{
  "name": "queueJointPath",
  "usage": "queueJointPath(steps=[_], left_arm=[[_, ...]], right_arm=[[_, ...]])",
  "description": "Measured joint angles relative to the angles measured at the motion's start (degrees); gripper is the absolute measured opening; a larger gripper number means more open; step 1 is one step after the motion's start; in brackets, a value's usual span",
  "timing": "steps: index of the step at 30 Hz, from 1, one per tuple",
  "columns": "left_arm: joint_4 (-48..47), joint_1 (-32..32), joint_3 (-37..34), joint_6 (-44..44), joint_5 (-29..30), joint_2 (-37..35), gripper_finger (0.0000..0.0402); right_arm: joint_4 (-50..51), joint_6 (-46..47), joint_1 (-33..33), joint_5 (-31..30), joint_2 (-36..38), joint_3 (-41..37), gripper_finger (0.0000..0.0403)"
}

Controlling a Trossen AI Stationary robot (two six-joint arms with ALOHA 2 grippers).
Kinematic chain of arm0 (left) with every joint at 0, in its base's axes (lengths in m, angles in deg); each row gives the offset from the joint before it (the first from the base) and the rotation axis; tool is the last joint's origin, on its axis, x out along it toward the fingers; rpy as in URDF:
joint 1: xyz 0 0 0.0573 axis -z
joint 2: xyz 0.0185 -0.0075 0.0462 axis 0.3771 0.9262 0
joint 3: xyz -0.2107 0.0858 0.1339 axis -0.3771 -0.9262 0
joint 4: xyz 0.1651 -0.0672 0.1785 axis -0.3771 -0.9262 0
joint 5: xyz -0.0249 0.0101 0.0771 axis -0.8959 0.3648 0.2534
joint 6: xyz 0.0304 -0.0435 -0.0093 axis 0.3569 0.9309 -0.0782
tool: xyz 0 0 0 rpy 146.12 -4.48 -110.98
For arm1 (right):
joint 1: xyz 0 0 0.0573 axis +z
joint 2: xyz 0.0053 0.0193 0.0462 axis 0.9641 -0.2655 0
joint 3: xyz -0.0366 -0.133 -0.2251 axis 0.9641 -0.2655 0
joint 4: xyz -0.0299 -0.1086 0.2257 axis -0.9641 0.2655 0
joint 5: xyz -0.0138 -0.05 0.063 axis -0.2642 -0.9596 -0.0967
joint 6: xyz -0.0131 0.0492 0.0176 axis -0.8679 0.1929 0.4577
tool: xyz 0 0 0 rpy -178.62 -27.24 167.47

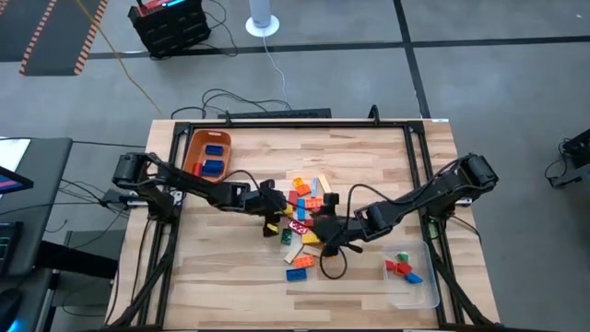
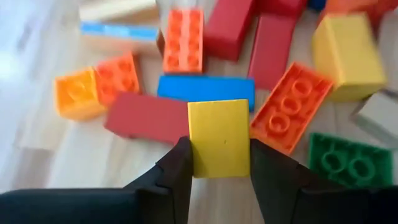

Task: Sort blocks by size
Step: Put the small yellow wooden block into the transparent bin

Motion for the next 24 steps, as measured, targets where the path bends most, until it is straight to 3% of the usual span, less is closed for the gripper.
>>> queueJointPath(steps=[3, 7, 13, 24], left_arm=[[0.9, -0.15, -0.02, -0.92, -2.16, -2.49, 0.0131], [3.1, -1.08, 0.0, -0.72, -9.63, -5.04, 0.0131], [3.91, -2.3, 0.0, 2.56, -18.22, -6.24, 0.0131], [5.73, -1.82, -0.04, 6.12, -23.43, -6.24, 0.0132]], right_arm=[[-2.91, -8.86, 0.86, -0.01, -1.82, -0.12, 0.0219], [-5.71, -18.96, 1.49, -0.09, -3.08, -0.12, 0.0215], [-6.75, -27.01, 1.63, -1.88, -3.12, 1.54, 0.0232], [-9.62, -39.48, 0.94, -1.83, -5.79, 4.07, 0.0246]])
